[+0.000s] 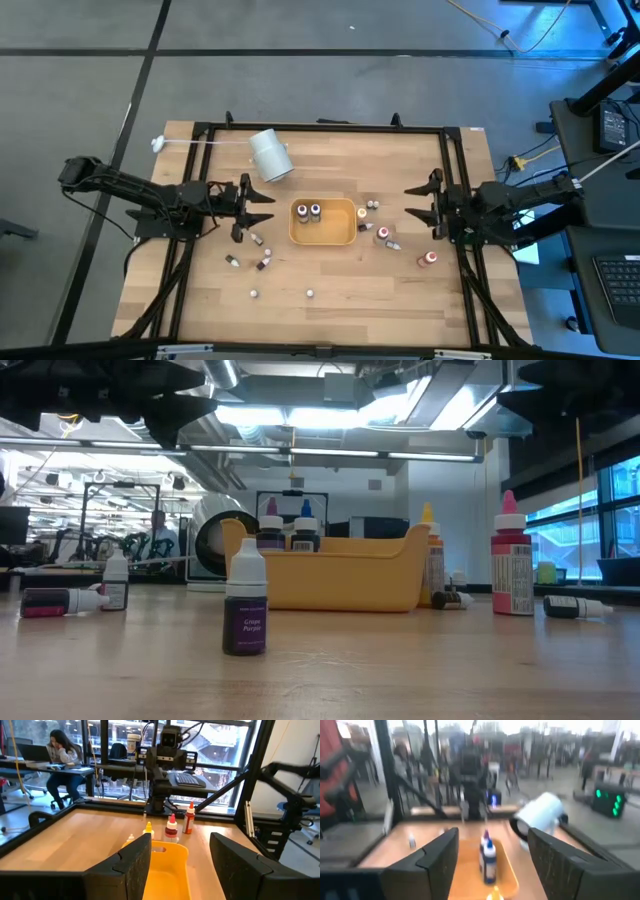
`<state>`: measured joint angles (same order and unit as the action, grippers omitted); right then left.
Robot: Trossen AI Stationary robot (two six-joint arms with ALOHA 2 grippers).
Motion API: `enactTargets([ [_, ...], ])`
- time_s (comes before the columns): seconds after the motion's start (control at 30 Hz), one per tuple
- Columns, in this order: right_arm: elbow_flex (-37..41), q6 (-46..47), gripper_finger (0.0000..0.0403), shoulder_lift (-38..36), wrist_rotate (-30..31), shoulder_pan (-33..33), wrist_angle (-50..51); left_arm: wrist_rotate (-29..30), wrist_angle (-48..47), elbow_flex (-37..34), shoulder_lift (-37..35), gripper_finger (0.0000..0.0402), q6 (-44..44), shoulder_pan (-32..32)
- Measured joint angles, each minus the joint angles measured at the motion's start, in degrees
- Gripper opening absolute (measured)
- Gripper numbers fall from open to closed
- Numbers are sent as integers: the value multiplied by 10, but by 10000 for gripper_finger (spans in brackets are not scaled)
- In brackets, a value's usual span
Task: Pick & Place food coloring
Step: Put the large yellow ink bottle into the yellow bin
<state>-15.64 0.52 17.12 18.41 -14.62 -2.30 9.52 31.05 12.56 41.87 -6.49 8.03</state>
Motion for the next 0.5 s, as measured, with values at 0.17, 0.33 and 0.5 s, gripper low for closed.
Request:
enactTargets([
  [0.17, -107, 23, 229, 137, -1, 35, 122, 0, 0, 0, 0, 198, 2, 0],
  [0.33, -203, 21, 231, 270, -56, 81, 204, -1, 0, 0, 0, 196, 2, 0],
  [0.5, -265, 17, 231, 377, -140, 128, 255, 1, 0, 0, 0, 198, 2, 0],
])
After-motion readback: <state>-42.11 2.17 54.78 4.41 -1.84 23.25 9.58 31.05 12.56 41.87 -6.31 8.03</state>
